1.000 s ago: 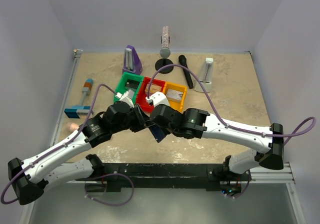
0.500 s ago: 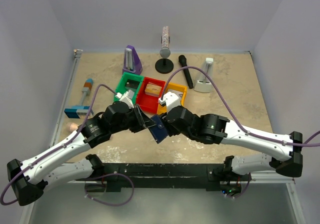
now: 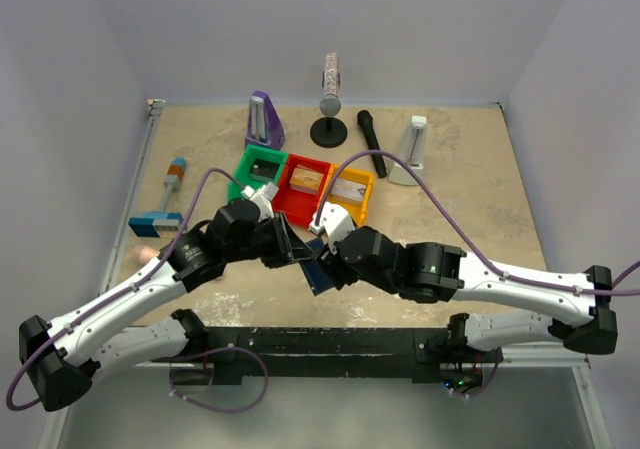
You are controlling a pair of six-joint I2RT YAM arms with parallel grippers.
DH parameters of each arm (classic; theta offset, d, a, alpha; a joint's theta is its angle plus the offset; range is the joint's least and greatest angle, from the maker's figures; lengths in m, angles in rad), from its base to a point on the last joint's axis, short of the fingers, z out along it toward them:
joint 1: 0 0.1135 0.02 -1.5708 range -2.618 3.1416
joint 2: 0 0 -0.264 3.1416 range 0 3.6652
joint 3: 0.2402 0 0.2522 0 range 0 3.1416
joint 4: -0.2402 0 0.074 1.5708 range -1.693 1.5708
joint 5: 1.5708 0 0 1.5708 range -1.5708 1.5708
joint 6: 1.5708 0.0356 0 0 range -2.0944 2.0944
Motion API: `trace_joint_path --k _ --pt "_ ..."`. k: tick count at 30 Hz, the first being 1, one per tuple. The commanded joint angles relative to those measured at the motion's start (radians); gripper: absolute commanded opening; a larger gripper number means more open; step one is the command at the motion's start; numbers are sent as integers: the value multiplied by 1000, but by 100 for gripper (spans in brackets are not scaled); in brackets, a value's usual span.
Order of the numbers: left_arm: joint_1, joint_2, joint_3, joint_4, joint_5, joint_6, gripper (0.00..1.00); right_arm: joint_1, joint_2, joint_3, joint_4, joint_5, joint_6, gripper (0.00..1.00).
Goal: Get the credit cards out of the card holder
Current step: Open the card holder.
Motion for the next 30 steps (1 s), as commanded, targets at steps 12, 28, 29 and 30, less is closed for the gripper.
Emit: trace_joint_path --k 12,28,29,30 --pt "11 -16 26 105 99 -26 0 37 72 62 -29 87 -9 56" --pt "11 -19 8 128 117 -32 0 37 160 136 -173 209 79 35" --pt "10 -20 6 129 117 -31 0 37 162 137 -176 213 80 32" --pt "11 -20 6 131 119 -31 0 37 162 137 -178 214 83 30"
